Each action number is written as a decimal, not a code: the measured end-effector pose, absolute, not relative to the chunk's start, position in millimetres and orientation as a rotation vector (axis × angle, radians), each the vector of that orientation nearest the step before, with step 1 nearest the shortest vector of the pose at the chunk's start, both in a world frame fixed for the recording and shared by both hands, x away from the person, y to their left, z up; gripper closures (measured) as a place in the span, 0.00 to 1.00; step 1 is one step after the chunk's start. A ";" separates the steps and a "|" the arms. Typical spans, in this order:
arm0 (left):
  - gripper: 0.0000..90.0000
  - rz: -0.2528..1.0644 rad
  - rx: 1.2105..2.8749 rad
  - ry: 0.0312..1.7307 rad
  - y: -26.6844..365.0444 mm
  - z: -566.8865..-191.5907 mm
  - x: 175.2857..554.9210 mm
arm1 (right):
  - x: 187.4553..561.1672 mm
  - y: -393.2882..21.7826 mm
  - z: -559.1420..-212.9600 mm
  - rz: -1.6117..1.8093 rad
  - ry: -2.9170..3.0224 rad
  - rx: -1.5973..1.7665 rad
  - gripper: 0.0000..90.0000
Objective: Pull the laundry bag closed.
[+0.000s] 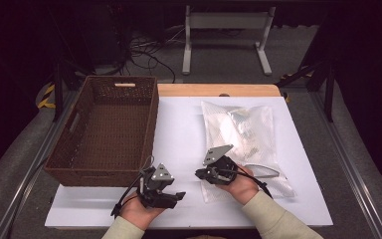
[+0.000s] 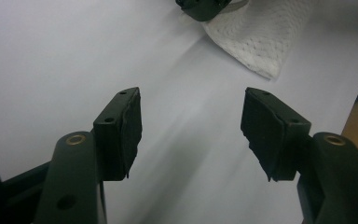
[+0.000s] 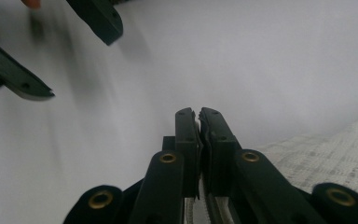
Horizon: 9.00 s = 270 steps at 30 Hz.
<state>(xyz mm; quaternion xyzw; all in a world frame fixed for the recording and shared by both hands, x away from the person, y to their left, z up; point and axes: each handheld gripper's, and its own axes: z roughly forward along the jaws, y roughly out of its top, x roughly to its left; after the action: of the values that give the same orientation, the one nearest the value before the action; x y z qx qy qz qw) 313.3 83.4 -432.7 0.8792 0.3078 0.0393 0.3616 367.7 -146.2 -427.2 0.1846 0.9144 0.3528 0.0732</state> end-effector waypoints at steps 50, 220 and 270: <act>0.98 -0.047 2.321 0.628 13.9 -446.0 335.4 | 353.5 -193.5 -407.0 1.299 2.667 0.640 0.99; 0.92 -0.104 2.258 0.669 8.9 -450.5 344.1 | 342.6 -201.7 -412.1 1.230 2.742 0.861 0.95; 0.98 -0.022 2.230 0.672 16.0 -442.4 340.5 | 340.4 -208.6 -411.7 1.280 2.727 0.856 0.96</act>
<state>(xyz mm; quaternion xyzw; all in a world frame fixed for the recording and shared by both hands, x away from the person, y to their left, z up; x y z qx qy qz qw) 340.5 16.0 -442.4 0.8795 0.2650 -0.0087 0.3953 340.4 -208.6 -411.7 0.2734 0.8708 0.4086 0.0049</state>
